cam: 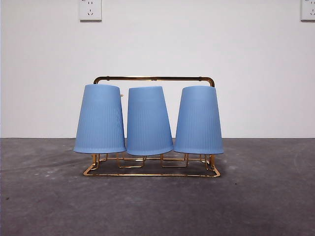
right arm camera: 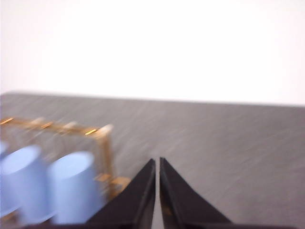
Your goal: Pick the top cup and place it on cupholder, pick up the mid cup and place it on cupholder, last pick the bottom cup and place it on cupholder.
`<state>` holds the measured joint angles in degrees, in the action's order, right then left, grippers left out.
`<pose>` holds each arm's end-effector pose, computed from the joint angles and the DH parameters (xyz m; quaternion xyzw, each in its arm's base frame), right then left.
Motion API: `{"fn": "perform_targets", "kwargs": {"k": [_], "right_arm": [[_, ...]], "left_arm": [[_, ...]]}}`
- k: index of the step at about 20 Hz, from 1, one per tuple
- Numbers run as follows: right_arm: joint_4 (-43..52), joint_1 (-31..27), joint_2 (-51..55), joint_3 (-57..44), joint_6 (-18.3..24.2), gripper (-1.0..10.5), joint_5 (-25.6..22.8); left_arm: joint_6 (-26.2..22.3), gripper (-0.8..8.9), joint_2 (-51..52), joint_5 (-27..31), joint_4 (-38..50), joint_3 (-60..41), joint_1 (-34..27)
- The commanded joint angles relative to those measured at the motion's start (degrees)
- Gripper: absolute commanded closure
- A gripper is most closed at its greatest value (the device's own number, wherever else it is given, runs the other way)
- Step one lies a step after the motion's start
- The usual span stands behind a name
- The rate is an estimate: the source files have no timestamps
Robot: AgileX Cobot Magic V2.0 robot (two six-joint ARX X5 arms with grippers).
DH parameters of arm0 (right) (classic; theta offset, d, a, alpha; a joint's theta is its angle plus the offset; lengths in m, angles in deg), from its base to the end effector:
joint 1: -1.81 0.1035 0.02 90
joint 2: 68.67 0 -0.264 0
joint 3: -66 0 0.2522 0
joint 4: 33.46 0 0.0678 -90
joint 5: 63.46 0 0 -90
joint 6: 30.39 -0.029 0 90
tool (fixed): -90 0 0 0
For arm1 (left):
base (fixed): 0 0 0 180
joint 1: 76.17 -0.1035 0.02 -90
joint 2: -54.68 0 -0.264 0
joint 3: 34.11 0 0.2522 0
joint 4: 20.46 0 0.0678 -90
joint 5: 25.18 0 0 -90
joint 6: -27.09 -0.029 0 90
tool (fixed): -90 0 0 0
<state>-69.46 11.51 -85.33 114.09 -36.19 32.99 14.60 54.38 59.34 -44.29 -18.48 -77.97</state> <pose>0.0769 0.0165 0.3030 0.0489 0.0469 0.1382 0.9881 0.0949 0.0002 0.1573 0.1037 0.0700 -0.0399 0.9913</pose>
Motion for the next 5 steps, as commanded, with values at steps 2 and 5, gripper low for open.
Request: {"fn": "perform_targets", "kwargs": {"k": [2, 5], "right_arm": [[19.71, -12.61, 13.46, -25.49, 2.21, 9.4, -0.55], [13.64, -12.94, 16.46, -33.66, 1.92, 9.4, -0.52]], "left_arm": [[0.13, 8.05, 0.11, 0.11, -0.26, -1.18, -0.15], [0.13, 8.05, 0.11, 0.11, -0.26, -1.18, -0.15]]}}
